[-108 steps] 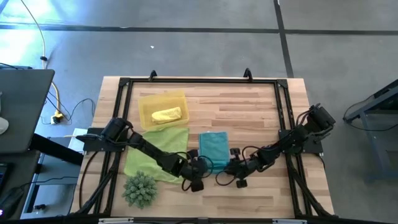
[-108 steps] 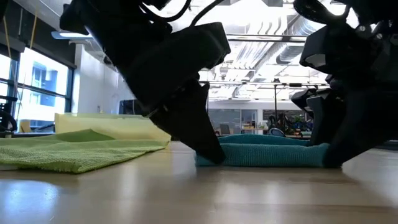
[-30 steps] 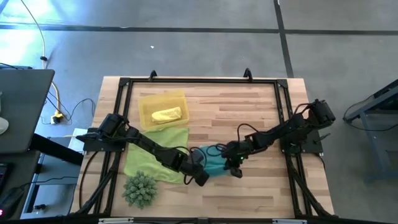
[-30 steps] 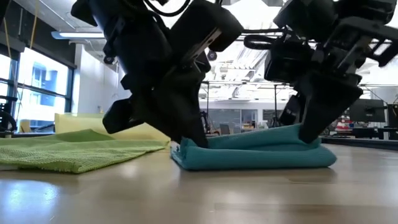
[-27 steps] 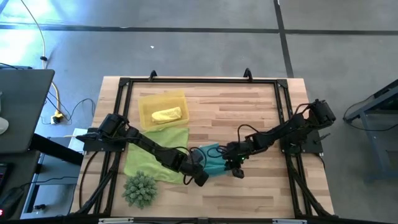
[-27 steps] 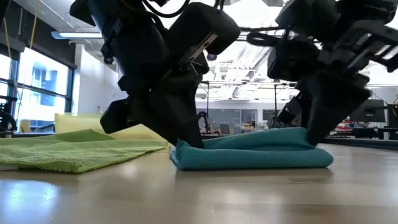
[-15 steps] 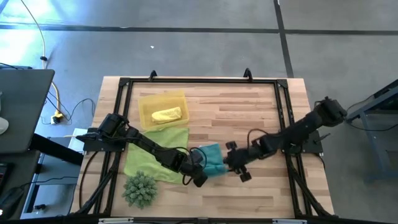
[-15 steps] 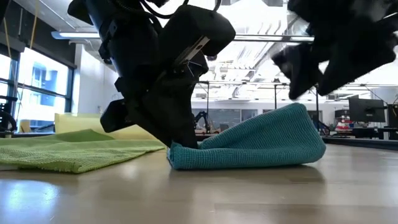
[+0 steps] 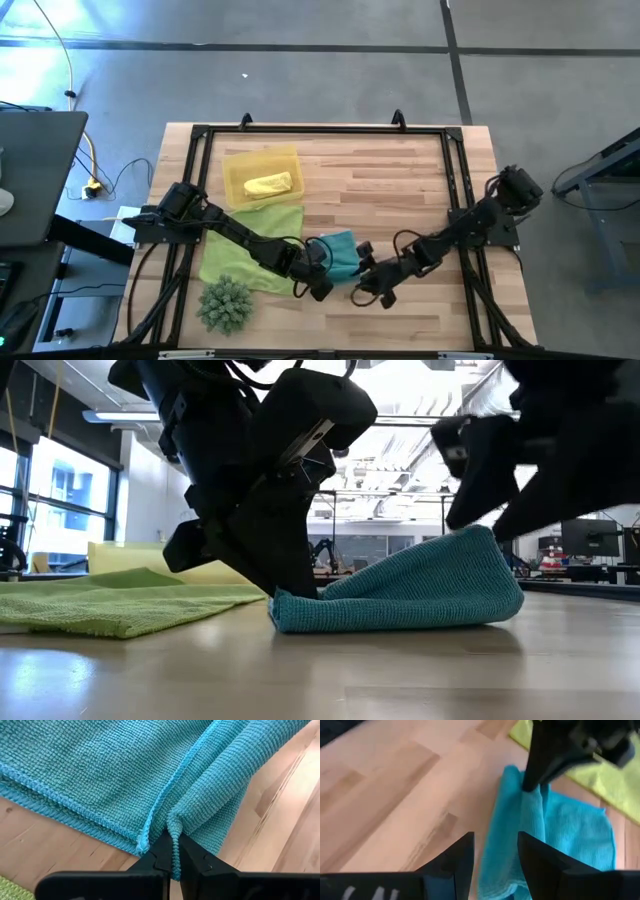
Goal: Roll microfiber towels into tight, uniform cylinder then place into a basket
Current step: Roll the blue microfiber towel
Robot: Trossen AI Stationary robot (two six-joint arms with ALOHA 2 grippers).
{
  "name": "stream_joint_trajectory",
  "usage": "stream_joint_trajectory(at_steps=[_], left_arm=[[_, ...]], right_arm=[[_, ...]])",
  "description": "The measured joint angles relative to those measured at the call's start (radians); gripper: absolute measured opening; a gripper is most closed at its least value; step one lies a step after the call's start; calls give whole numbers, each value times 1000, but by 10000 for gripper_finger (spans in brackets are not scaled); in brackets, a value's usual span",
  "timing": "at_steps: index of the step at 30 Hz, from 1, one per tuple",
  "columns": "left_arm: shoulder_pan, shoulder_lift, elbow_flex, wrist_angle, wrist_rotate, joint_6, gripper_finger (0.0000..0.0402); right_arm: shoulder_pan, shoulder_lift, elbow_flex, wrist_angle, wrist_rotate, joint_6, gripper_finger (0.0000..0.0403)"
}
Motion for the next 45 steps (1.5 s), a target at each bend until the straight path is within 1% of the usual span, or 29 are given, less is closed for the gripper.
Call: stream_joint_trajectory(at_steps=[6,10,14,17,20,23,27,29,31,34,38,41,44,45], left_arm=[[0,0,0,3,0,0,5],[0,0,0,2,0,0,5],[0,0,0,3,0,5,7],[-2,1,0,3,0,39,22],[-2,1,0,2,10,102,50],[-2,1,0,4,32,199,83],[-1,1,0,4,76,414,123],[0,1,1,1,82,517,138],[0,1,1,-12,78,584,149],[5,-11,2,-54,79,603,160],[8,-50,-2,-141,96,622,164],[1,-113,-5,-217,113,643,162],[-8,-196,-3,-276,81,623,161],[-12,-213,-3,-267,71,615,161]], right_arm=[[-47,33,0,-55,-10,93,142],[-69,79,0,-76,-83,145,142],[-73,118,4,-72,-113,149,142],[-73,137,5,-82,-116,151,144],[-68,142,6,-100,-115,169,154],[-67,143,6,-112,-117,189,173],[-67,143,6,-114,-124,193,193],[-67,143,6,-114,-128,194,196],[-67,144,6,-114,-128,201,197],[-67,145,5,-111,-128,228,197],[-67,145,4,-108,-128,236,197],[-68,145,3,-104,-129,238,197],[-74,145,2,-101,-137,239,197],[-74,145,2,-100,-135,239,197]])
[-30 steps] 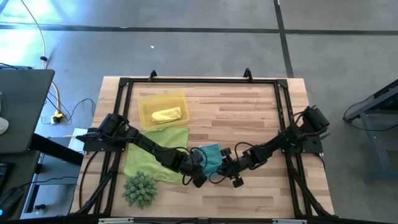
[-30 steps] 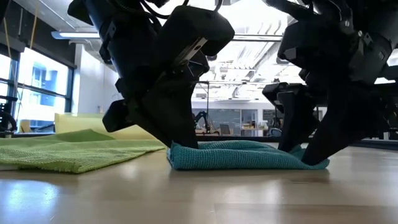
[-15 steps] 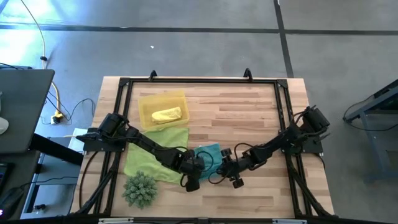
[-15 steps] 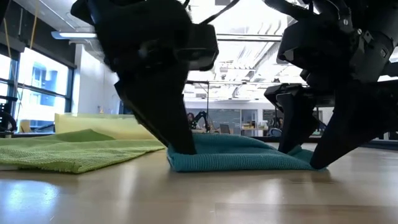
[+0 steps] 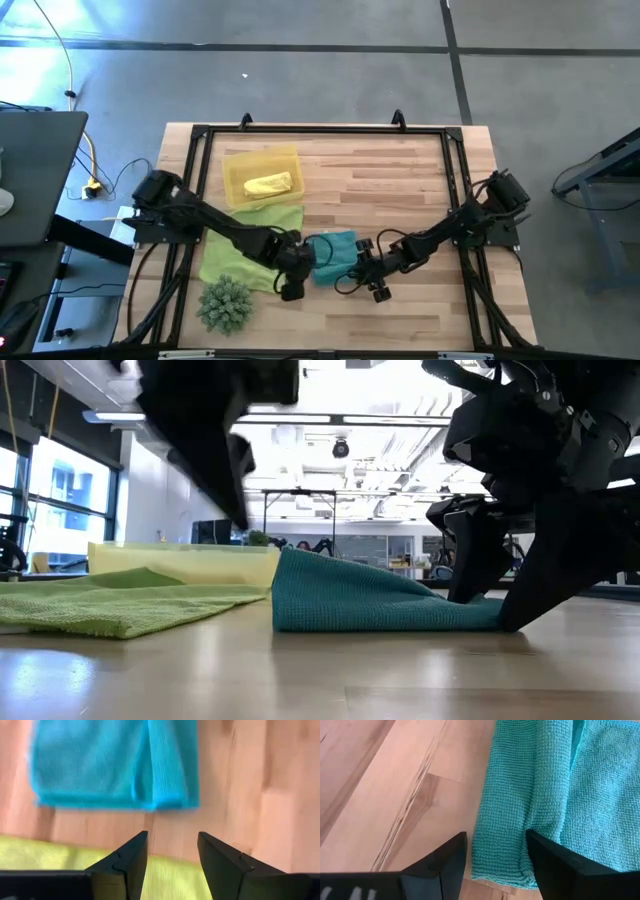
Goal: Roll microfiber towels into tight, uniform cylinder then place into a basket
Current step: Roll the blue microfiber towel
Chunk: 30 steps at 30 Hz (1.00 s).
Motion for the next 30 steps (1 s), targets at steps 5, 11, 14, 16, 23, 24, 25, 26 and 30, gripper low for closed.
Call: stream_joint_trajectory(at_steps=[5,11,14,16,23,24,25,26,30], left_arm=[[-64,-1,2,201,-33,115,161],[-106,116,2,408,-165,350,161],[-106,169,2,424,-215,415,161],[-99,197,2,418,-231,424,161],[-63,244,2,349,-243,429,161],[-58,242,4,337,-241,423,161],[-53,244,4,325,-230,413,161],[-48,245,5,314,-217,397,161],[-28,264,8,302,-126,293,161]], right_arm=[[-4,0,-1,3,-1,3,197],[-4,0,-1,3,5,7,197],[-4,1,-1,4,7,7,197],[-4,1,-1,4,7,7,197],[-4,1,-1,4,10,18,197],[-4,1,-1,4,10,18,197],[-4,1,-1,4,10,18,197],[-4,1,-1,5,10,18,197],[-4,1,-1,5,11,18,197]])
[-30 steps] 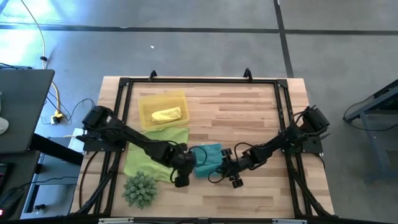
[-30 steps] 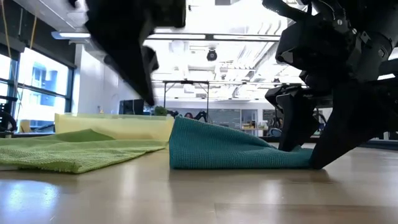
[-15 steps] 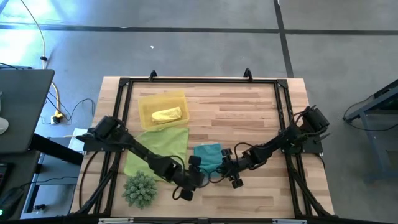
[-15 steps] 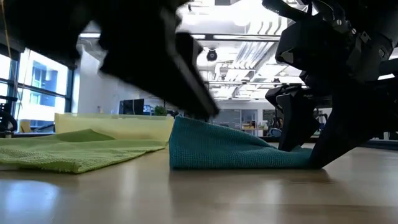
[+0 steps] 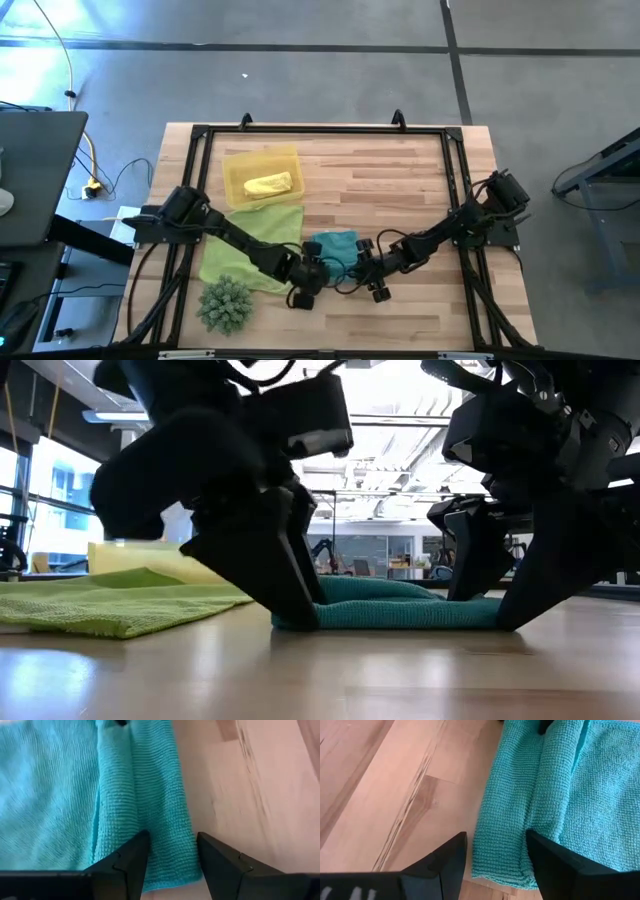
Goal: Roll microfiber towels into tight, uniform cylinder then place into a basket
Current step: Roll the blue microfiber towel
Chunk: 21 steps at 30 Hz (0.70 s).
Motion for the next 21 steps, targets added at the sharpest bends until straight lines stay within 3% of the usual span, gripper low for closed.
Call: stream_joint_trajectory(at_steps=[6,14,21], left_arm=[[16,15,0,31,55,-168,130],[18,14,-1,51,106,-210,13],[37,17,-5,132,277,-241,21]], right_arm=[[2,-12,0,-1,0,12,197],[50,-157,-6,-117,117,30,197],[180,-177,-5,-54,288,-95,197]])
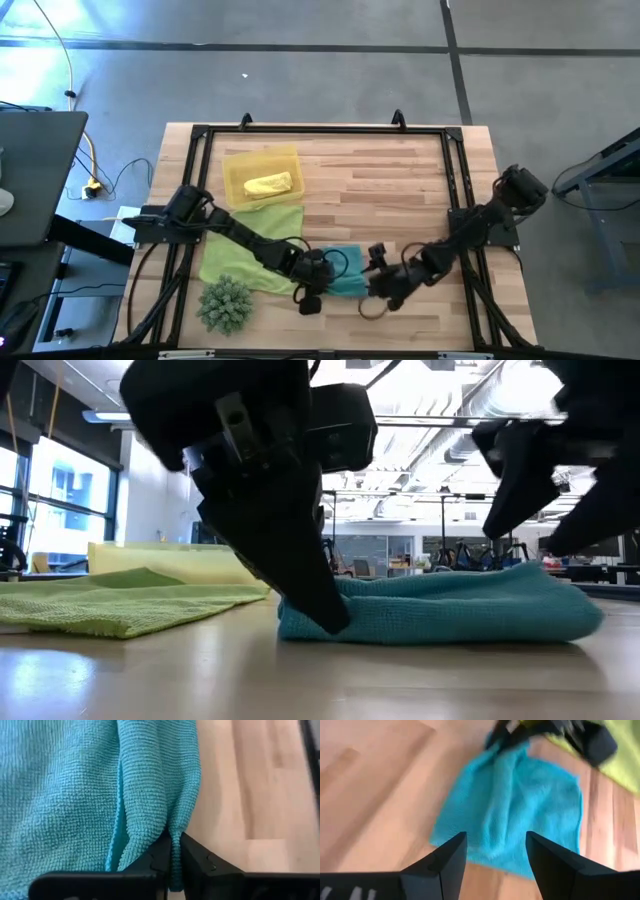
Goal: Roll microfiber towels into tight, uniform cylinder then place into a basket
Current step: Roll the blue microfiber towel
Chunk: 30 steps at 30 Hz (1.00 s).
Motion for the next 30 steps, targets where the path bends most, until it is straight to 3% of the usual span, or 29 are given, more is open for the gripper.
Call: stream_joint_trajectory(at_steps=[5,12,19,24,30], left_arm=[[32,0,0,1,58,-72,8],[68,2,0,6,118,-111,6],[71,2,-1,9,110,-161,7],[72,2,-1,11,111,-198,7],[66,2,-1,19,118,-215,7]], right_arm=[[32,24,0,69,20,-37,197],[68,27,2,83,-35,-22,197],[99,30,3,109,-33,-21,197],[109,109,4,151,-26,-60,197],[110,184,4,201,94,-143,187]])
